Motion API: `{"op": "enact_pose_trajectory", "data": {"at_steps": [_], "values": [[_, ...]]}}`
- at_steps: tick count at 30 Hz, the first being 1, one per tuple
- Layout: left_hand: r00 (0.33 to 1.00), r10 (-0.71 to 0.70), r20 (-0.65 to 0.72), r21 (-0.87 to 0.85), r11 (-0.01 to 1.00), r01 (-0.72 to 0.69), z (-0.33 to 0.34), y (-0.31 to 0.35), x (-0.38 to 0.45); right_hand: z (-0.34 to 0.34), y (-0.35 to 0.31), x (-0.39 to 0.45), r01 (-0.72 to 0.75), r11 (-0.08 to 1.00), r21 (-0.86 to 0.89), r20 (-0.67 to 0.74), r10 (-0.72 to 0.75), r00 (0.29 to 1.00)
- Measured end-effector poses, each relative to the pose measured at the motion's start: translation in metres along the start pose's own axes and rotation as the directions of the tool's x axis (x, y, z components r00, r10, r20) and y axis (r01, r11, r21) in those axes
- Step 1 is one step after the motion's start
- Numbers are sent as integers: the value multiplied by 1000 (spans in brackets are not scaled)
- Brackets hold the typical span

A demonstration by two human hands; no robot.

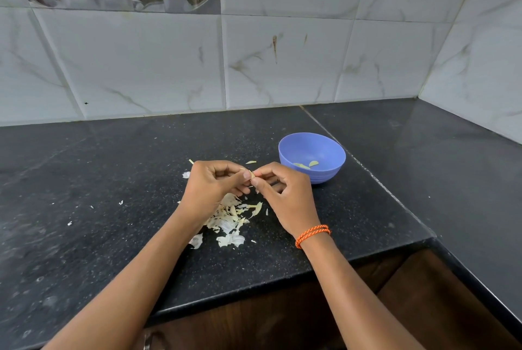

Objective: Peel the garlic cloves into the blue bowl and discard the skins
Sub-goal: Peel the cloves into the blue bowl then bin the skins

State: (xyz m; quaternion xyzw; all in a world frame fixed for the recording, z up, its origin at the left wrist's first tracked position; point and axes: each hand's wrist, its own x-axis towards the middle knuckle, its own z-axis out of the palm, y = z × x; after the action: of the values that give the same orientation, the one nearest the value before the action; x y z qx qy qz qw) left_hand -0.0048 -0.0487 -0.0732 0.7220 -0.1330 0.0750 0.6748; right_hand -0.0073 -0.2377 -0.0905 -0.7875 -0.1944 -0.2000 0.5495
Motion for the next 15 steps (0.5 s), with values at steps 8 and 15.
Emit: {"op": "enact_pose_trajectory", "data": {"at_steps": [8, 15], "values": [[999, -39, 6, -44, 998, 39, 2, -1, 1, 4, 5, 0, 143, 980, -140, -14, -146, 989], [1000, -26, 2, 36, 999, 26, 2, -4, 2, 6, 4, -1, 194, 966, -170, 0, -197, 980]]}}
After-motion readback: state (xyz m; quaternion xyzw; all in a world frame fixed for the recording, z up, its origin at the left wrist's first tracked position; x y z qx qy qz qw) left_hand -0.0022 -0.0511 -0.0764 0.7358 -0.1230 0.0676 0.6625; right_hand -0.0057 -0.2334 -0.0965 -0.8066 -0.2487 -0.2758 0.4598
